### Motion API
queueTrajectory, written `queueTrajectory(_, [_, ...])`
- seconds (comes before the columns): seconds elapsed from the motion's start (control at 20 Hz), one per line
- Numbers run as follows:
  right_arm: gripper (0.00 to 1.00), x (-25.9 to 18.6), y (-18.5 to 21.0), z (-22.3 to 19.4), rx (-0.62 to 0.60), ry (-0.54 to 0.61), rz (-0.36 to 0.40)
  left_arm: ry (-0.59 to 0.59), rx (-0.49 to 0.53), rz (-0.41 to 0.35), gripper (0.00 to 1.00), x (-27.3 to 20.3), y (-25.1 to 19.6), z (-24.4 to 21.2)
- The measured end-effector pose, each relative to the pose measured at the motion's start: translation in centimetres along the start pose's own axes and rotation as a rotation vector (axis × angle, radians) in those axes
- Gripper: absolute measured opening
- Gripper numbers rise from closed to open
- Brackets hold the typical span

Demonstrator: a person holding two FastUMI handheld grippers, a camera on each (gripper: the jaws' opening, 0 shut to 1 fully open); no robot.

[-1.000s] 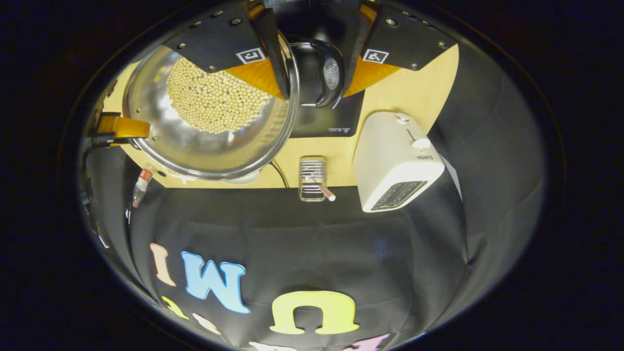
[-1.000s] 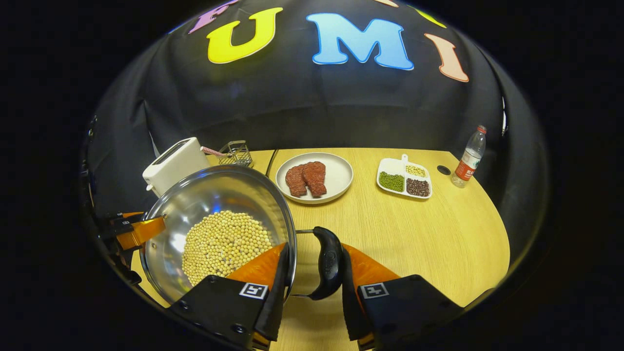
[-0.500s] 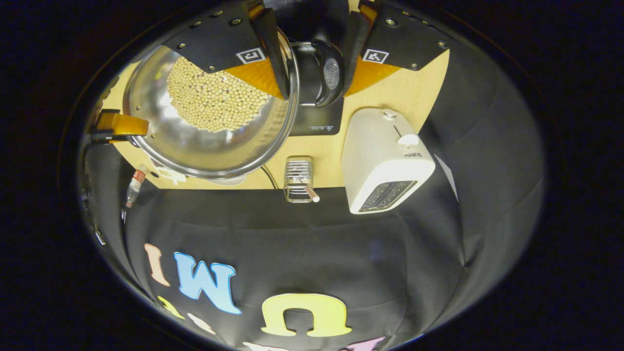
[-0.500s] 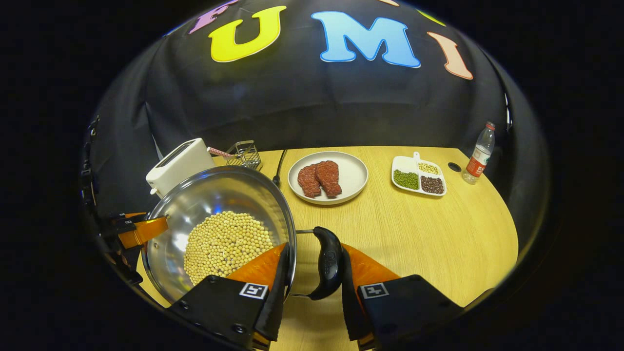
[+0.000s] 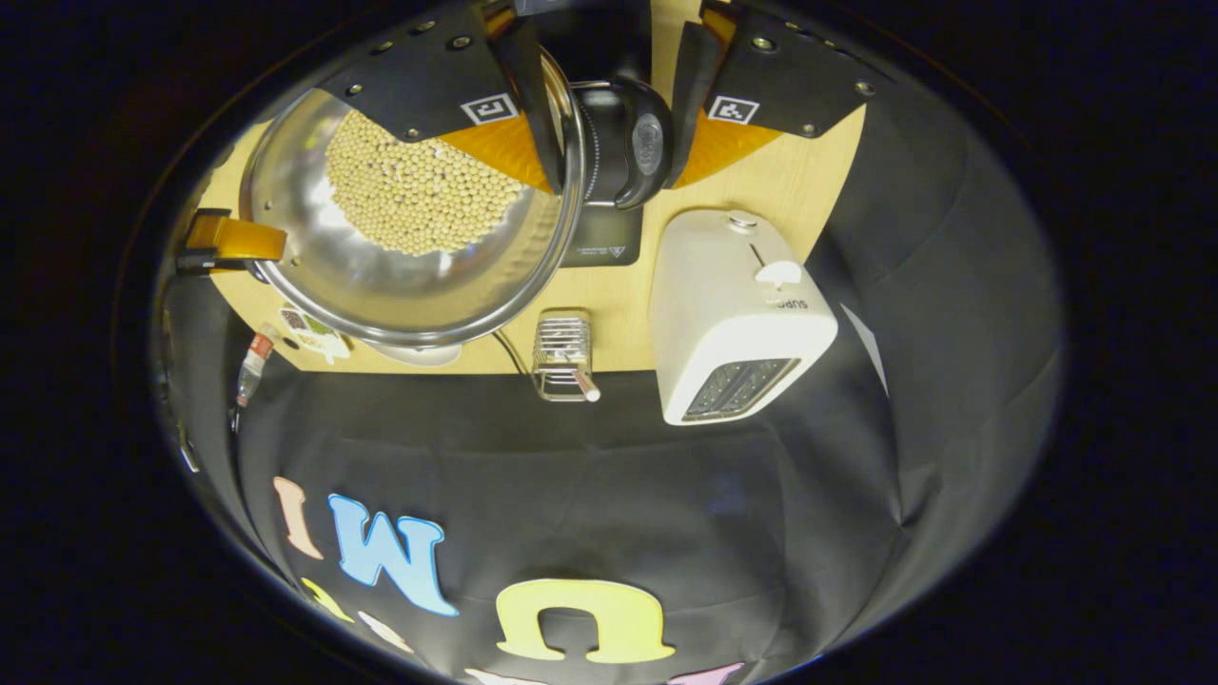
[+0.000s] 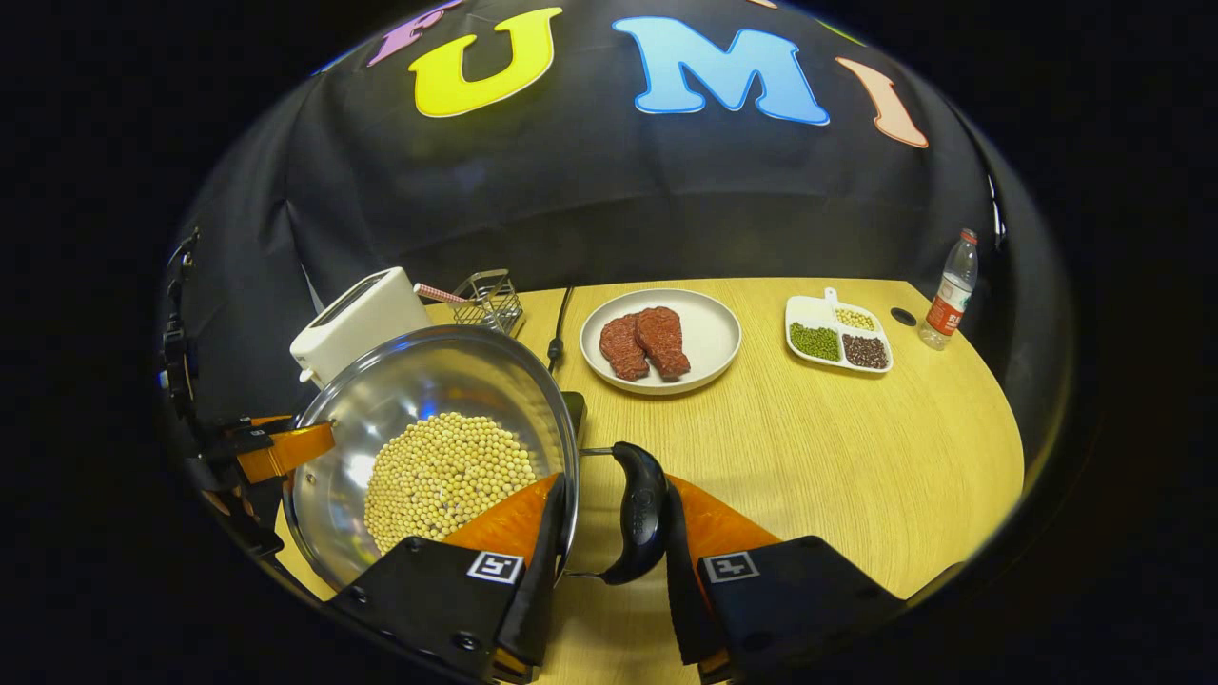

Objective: First push the handle of the pot to place it horizontally, then grasp the pot with both hands and set it on the induction cooktop.

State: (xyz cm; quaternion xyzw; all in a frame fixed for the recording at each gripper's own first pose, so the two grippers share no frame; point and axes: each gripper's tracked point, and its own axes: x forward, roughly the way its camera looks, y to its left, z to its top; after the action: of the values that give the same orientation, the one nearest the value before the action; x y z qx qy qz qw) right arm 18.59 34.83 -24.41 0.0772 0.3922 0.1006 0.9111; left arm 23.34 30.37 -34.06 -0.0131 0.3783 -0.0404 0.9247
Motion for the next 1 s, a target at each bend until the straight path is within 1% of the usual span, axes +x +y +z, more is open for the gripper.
queueTrajectory(0.05, [0.51,0.1,0.1,0.0,0.002,-0.002,0.001,-0.004,0.000,0.002,0.57,0.1,0.2,0.0])
queueTrajectory(0.15, [0.51,0.4,0.2,0.0,0.006,-0.003,0.003,-0.005,0.006,0.004,0.57,0.3,0.4,0.0])
queueTrajectory(0.2, [0.52,0.6,0.3,0.0,0.007,-0.006,0.003,-0.004,0.006,0.004,0.54,0.5,0.5,-0.2])
queueTrajectory(0.25, [0.55,0.6,0.3,0.1,0.007,-0.011,0.002,-0.001,0.005,0.003,0.58,0.7,0.5,-0.3])
queueTrajectory(0.4, [0.54,0.9,0.2,-0.1,0.003,-0.013,-0.001,0.008,0.007,0.008,0.59,1.3,0.6,-1.0])
queueTrajectory(0.45, [0.60,1.1,0.2,-0.2,0.002,-0.010,-0.004,0.001,0.017,0.011,0.59,1.3,0.6,-0.8])
queueTrajectory(0.5, [0.57,1.1,0.3,-0.2,0.001,-0.013,-0.003,-0.006,0.032,0.017,0.60,1.4,0.7,-0.8])
queueTrajectory(0.55, [0.61,1.1,0.4,-0.1,0.001,-0.016,0.000,-0.006,0.036,0.023,0.58,1.4,0.7,-0.9])
queueTrajectory(0.6, [0.59,1.1,0.5,0.1,0.001,-0.024,0.006,-0.012,0.034,0.026,0.63,1.4,0.6,-0.9])
queueTrajectory(0.7, [0.69,0.4,0.9,1.4,-0.004,-0.077,0.023,-0.040,0.021,0.050,0.66,1.1,1.1,-0.4])
queueTrajectory(0.75, [0.77,-0.1,0.8,2.0,-0.004,-0.104,0.024,-0.063,0.012,0.059,0.68,0.8,1.2,0.1])
queueTrajectory(0.8, [0.89,-0.8,0.4,2.7,-0.009,-0.130,0.011,-0.084,0.008,0.067,0.76,0.3,1.3,0.5])
queueTrajectory(0.85, [0.99,-1.3,-0.1,3.5,-0.018,-0.160,-0.001,-0.104,0.010,0.083,0.82,-0.4,1.5,1.0])
queueTrajectory(0.9, [0.98,-2.4,-0.4,4.2,-0.029,-0.190,-0.008,-0.131,0.014,0.104,0.82,-1.2,1.7,1.7])
queueTrajectory(0.95, [0.93,-3.2,-0.8,4.8,-0.039,-0.220,-0.011,-0.164,0.012,0.124,0.82,-2.1,1.6,2.5])
queueTrajectory(1.0, [0.93,-4.3,-1.2,5.6,-0.048,-0.256,-0.013,-0.199,0.006,0.142,0.82,-3.2,1.3,3.3])
